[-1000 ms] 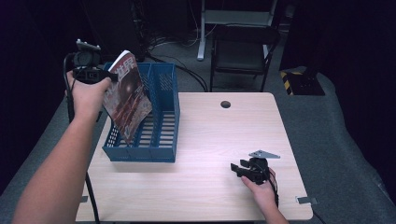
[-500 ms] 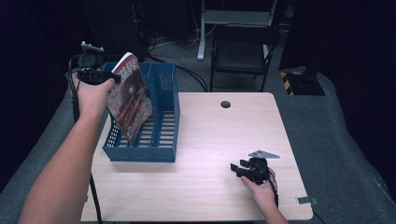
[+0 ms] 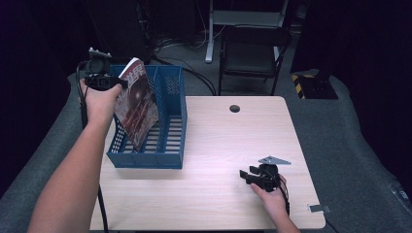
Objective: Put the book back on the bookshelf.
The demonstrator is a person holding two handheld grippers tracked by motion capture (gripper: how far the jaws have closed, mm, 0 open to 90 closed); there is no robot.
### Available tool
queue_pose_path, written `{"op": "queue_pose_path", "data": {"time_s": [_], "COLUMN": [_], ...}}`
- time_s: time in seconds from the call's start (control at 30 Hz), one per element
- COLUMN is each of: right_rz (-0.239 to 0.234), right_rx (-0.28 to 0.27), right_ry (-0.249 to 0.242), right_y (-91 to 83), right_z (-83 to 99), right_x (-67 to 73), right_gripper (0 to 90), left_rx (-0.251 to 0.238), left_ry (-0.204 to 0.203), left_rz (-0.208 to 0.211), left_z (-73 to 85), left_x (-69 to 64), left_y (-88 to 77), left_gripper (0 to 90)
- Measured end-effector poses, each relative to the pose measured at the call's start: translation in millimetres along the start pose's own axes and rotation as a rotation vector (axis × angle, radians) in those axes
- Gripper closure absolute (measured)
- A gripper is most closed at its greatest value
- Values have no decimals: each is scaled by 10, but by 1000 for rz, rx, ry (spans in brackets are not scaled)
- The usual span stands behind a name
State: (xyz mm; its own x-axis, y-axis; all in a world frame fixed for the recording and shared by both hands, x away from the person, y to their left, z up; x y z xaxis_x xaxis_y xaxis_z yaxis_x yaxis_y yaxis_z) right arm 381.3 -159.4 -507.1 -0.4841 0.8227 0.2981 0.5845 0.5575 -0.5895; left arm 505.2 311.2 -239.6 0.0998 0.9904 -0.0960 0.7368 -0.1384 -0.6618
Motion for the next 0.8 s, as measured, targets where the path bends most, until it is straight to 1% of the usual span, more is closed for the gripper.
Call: {"op": "queue_pose_path", "data": {"time_s": [0.17,0.3,0.53,0.67,0.8], "right_rz": [0,-2,-2,-5,-5], "right_rx": [0,-2,-3,-3,-3], "right_ry": [-2,-3,0,-2,-7], "right_y": [-4,-5,-6,-4,-8], "right_z": [0,-4,-4,-4,-4], "right_x": [6,1,0,0,3], "right_gripper": [472,472,472,472,472], "left_rx": [15,11,17,25,26], "left_ry": [-5,-2,-12,-10,2], "left_rz": [6,1,2,-4,-17], "left_z": [40,72,150,190,230], "left_x": [3,6,22,31,24], "left_y": [68,122,214,254,301], "left_gripper": [836,835,836,835,836]}}
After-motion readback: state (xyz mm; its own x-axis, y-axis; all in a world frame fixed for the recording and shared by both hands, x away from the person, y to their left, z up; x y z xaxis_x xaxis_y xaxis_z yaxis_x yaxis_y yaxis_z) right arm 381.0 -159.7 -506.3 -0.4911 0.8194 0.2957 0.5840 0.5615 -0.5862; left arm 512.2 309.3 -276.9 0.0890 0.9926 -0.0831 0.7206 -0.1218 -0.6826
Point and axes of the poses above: each handheld gripper's, and its own axes: y roughly forward along the jaws, z roughly out of its underside, x roughly to its left, the point moved 1 cm from there along y, roughly forward along the jaws, and after that the axes turned 3 degrees about -z, right-handed, at the moved point
